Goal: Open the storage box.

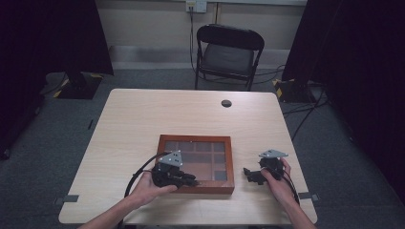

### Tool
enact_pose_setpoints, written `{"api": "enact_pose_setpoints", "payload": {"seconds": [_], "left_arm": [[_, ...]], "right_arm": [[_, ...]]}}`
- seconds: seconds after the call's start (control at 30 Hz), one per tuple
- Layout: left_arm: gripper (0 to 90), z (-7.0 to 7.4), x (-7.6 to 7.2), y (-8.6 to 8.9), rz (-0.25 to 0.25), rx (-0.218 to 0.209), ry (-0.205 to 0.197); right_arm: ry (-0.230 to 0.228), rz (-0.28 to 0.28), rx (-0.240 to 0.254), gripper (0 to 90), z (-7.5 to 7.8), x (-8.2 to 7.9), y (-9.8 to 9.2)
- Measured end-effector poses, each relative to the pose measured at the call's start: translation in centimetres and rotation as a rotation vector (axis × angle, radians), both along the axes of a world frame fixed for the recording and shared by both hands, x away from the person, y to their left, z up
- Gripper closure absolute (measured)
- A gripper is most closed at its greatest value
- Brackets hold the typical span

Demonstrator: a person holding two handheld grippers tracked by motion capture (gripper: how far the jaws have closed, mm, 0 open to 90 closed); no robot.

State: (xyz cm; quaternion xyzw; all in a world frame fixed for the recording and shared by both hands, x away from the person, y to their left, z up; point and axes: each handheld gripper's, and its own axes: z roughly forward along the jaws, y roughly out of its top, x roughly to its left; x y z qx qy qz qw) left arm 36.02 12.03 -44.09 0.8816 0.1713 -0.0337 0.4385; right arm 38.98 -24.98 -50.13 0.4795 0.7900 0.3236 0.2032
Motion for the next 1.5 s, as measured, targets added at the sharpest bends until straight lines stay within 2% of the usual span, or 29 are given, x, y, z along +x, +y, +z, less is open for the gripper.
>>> {"api": "enact_pose_setpoints", "payload": {"seconds": [0.2, 0.33, 0.6, 0.83, 1.0, 1.1, 1.23, 1.5], "left_arm": [[80.7, 0.0, 0.1, 0.0, -0.006, -0.003, 0.009], [80.8, -0.1, 0.3, 0.1, -0.002, -0.012, 0.033], [80.9, 0.1, 0.3, 0.0, 0.003, -0.002, 0.032], [80.9, 0.2, 0.5, 0.2, 0.007, -0.014, 0.061], [80.9, 0.6, 0.5, 0.3, 0.005, -0.022, 0.058], [80.9, 0.8, 0.5, 0.4, 0.005, -0.041, 0.057], [80.9, 0.9, 0.5, 0.4, 0.003, -0.028, 0.053], [81.0, 1.7, 0.6, 0.6, 0.004, -0.043, 0.044]], "right_arm": [[0.0, 0.0, 0.0, 0.0, 0.0, 0.0, 0.0], [0.0, 0.0, 0.0, 0.0, 0.0, 0.0, 0.0], [-0.001, 0.001, 0.0, 0.0, 0.0, 0.0, 0.0], [0.0, 0.0, 0.0, 0.0, 0.0, 0.0, 0.0], [-0.001, 0.001, 0.0, 0.0, 0.0, 0.0, 0.0], [0.0, 0.0, 0.0, 0.0, 0.0, 0.0, 0.0], [0.0, 0.0, 0.0, 0.0, 0.0, 0.0, 0.0], [-0.001, 0.001, 0.0, 0.0, 0.0, 0.0, 0.0]]}}
